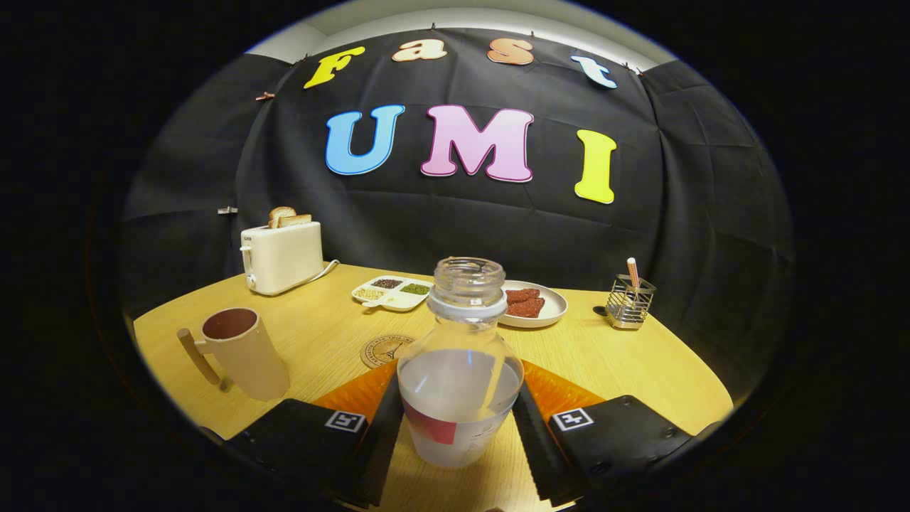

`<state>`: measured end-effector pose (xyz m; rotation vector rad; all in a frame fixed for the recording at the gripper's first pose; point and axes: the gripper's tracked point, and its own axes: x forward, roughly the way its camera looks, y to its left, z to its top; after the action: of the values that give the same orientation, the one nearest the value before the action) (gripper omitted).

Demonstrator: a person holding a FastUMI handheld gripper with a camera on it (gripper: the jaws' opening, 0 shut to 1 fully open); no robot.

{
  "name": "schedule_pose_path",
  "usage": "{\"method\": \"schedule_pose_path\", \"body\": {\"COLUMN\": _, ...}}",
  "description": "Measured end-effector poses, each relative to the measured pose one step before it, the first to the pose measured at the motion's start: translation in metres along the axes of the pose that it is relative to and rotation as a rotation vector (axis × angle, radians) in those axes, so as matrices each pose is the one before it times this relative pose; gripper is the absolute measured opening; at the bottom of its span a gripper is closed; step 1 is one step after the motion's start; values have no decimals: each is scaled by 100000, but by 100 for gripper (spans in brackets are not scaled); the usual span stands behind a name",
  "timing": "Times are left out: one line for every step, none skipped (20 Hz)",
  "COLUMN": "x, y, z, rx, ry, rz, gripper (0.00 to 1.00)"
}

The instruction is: Take the bottle from table, then pour the juice into the cup, finally place the bottle on the coaster

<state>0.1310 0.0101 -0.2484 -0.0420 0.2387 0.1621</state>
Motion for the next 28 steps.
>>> {"method": "schedule_pose_path", "body": {"x": 75, "y": 41, "z": 42, "rx": -3479, "ry": 1536, "rz": -151, "gripper": 79}}
{"method": "schedule_pose_path", "body": {"x": 29, "y": -56, "z": -87, "rx": -3753, "ry": 1618, "rz": -302, "gripper": 77}}
{"method": "schedule_pose_path", "body": {"x": 388, "y": -60, "z": 197, "rx": -2610, "ry": 1210, "rz": 915, "gripper": 76}}
{"method": "schedule_pose_path", "body": {"x": 22, "y": 112, "z": -44, "rx": -2170, "ry": 1566, "rz": 642, "gripper": 75}}
{"method": "schedule_pose_path", "body": {"x": 3, "y": -64, "z": 217, "rx": -2575, "ry": 1423, "rz": 462, "gripper": 74}}
{"method": "schedule_pose_path", "body": {"x": 67, "y": 7, "z": 198, "rx": -2918, "ry": 1641, "rz": 473, "gripper": 74}}
{"method": "schedule_pose_path", "body": {"x": 94, "y": -51, "z": 295, "rx": -3187, "ry": 1133, "rz": 558, "gripper": 74}}
{"method": "schedule_pose_path", "body": {"x": -30, "y": 86, "z": 444, "rx": -3631, "ry": 463, "rz": 799, "gripper": 74}}
{"method": "schedule_pose_path", "body": {"x": 102, "y": 125, "z": 490, "rx": -4811, "ry": 551, "rz": 937, "gripper": 74}}
{"method": "schedule_pose_path", "body": {"x": 29, "y": 7, "z": 352, "rx": -5646, "ry": 842, "rz": 212, "gripper": 74}}
{"method": "schedule_pose_path", "body": {"x": -16, "y": -69, "z": 494, "rx": -5415, "ry": 514, "rz": 94, "gripper": 74}}
{"method": "schedule_pose_path", "body": {"x": -109, "y": -20, "z": 664, "rx": -4699, "ry": -47, "rz": -139, "gripper": 74}}
{"method": "schedule_pose_path", "body": {"x": -24, "y": -90, "z": 636, "rx": -4200, "ry": 222, "rz": -720, "gripper": 74}}
{"method": "schedule_pose_path", "body": {"x": -163, "y": -242, "z": 622, "rx": -4260, "ry": 20, "rz": -1261, "gripper": 74}}
{"method": "schedule_pose_path", "body": {"x": -33, "y": -49, "z": 559, "rx": -5293, "ry": 470, "rz": -1649, "gripper": 74}}
{"method": "schedule_pose_path", "body": {"x": -117, "y": 13, "z": 576, "rx": -6341, "ry": 204, "rz": -1414, "gripper": 74}}
{"method": "schedule_pose_path", "body": {"x": -212, "y": 135, "z": 971, "rx": -5594, "ry": -1791, "rz": -1033, "gripper": 74}}
{"method": "schedule_pose_path", "body": {"x": -374, "y": 329, "z": 1066, "rx": -4564, "ry": -2114, "rz": -138, "gripper": 74}}
{"method": "schedule_pose_path", "body": {"x": -106, "y": 533, "z": 796, "rx": -3436, "ry": -1586, "rz": 237, "gripper": 74}}
{"method": "schedule_pose_path", "body": {"x": -237, "y": 571, "z": 656, "rx": -2291, "ry": -1096, "rz": 739, "gripper": 74}}
{"method": "schedule_pose_path", "body": {"x": -44, "y": 394, "z": 790, "rx": -1396, "ry": -1746, "rz": 195, "gripper": 74}}
{"method": "schedule_pose_path", "body": {"x": -146, "y": 375, "z": 921, "rx": -2128, "ry": -2165, "rz": 446, "gripper": 74}}
{"method": "schedule_pose_path", "body": {"x": -207, "y": 343, "z": 934, "rx": -2941, "ry": -2151, "rz": -68, "gripper": 74}}
{"method": "schedule_pose_path", "body": {"x": -127, "y": 233, "z": 763, "rx": -3498, "ry": -1620, "rz": -9, "gripper": 74}}
{"method": "schedule_pose_path", "body": {"x": 141, "y": 280, "z": 628, "rx": -3296, "ry": -1334, "rz": -21, "gripper": 74}}
{"method": "schedule_pose_path", "body": {"x": 81, "y": 207, "z": 475, "rx": -2990, "ry": -1025, "rz": -251, "gripper": 74}}
{"method": "schedule_pose_path", "body": {"x": 166, "y": 153, "z": 388, "rx": -2906, "ry": -576, "rz": -164, "gripper": 74}}
{"method": "schedule_pose_path", "body": {"x": 296, "y": 284, "z": 272, "rx": -2669, "ry": -226, "rz": 436, "gripper": 74}}
